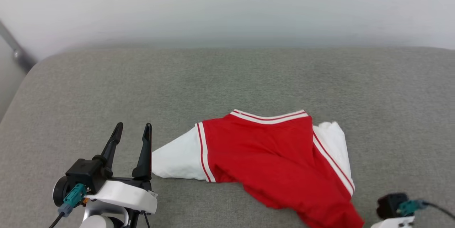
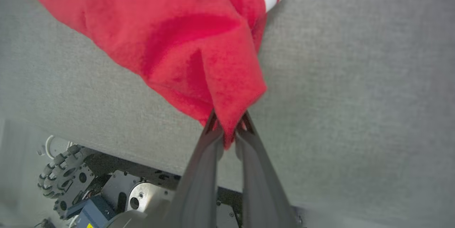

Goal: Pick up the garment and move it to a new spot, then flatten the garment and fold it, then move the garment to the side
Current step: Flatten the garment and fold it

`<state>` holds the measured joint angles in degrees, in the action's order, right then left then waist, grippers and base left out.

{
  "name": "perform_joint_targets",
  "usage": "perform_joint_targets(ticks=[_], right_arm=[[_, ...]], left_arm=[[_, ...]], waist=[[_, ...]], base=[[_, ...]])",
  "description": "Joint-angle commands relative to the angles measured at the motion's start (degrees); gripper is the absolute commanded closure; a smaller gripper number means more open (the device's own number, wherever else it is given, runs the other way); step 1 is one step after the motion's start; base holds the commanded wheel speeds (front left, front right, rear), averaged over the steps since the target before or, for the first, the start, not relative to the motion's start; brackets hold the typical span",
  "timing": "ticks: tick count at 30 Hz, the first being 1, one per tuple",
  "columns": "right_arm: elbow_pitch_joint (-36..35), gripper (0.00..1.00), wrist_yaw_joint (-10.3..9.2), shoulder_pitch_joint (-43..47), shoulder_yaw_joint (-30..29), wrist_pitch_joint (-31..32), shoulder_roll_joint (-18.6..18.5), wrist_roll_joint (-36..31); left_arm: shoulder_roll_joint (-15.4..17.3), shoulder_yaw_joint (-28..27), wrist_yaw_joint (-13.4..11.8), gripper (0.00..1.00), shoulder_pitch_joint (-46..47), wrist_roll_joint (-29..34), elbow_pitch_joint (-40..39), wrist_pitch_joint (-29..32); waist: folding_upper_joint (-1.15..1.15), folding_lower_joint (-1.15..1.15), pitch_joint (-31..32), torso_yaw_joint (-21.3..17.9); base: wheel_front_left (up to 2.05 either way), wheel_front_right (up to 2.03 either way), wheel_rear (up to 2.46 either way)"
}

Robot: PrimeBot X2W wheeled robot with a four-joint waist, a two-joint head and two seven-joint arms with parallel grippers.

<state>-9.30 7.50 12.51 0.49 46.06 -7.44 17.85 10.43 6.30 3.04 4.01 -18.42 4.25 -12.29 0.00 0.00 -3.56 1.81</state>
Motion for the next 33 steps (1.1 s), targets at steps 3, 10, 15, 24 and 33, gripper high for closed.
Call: perform_joint_targets(ticks=[3,10,15,24,33], right_arm=[[3.9,0.33,-0.03,0.7,0.6,-4.4,1.9,0.3],[4.4,0.00,-0.03,-0.8,-2.7,-18.4,3.5,1.8],[2.1,0.00,-0.03,-2.7,-8.2,-22.3,2.4,2.6],[9.5,0.00,-0.03,-16.1,-13.0,-13.2,-2.5,4.7],[17.7,0.00,-0.03,-28.4,-7.9,-1.2,-5.3,4.1]], left_arm=[[0.6,-0.2,-0.3,0.00,-0.5,-0.4,-0.5,0.6],[0.9,0.2,-0.4,0.00,-1.0,-0.9,-0.5,1.2],[0.9,0.4,-0.4,0.00,-0.7,-1.0,-0.9,1.2],[0.7,0.8,-0.1,0.00,1.9,-1.4,-1.3,0.3],[-0.1,1.7,1.0,0.00,5.8,-1.9,-0.3,-1.5]], waist=[[0.00,0.00,0.4,-1.1],[0.00,0.00,0.7,-0.9],[0.00,0.00,0.0,0.1],[0.00,0.00,-4.2,2.8],[0.00,0.00,-11.3,5.9]], base=[[0.00,0.00,0.00],[0.00,0.00,0.00],[0.00,0.00,0.00],[0.00,0.00,0.00],[0.00,0.00,0.00]])
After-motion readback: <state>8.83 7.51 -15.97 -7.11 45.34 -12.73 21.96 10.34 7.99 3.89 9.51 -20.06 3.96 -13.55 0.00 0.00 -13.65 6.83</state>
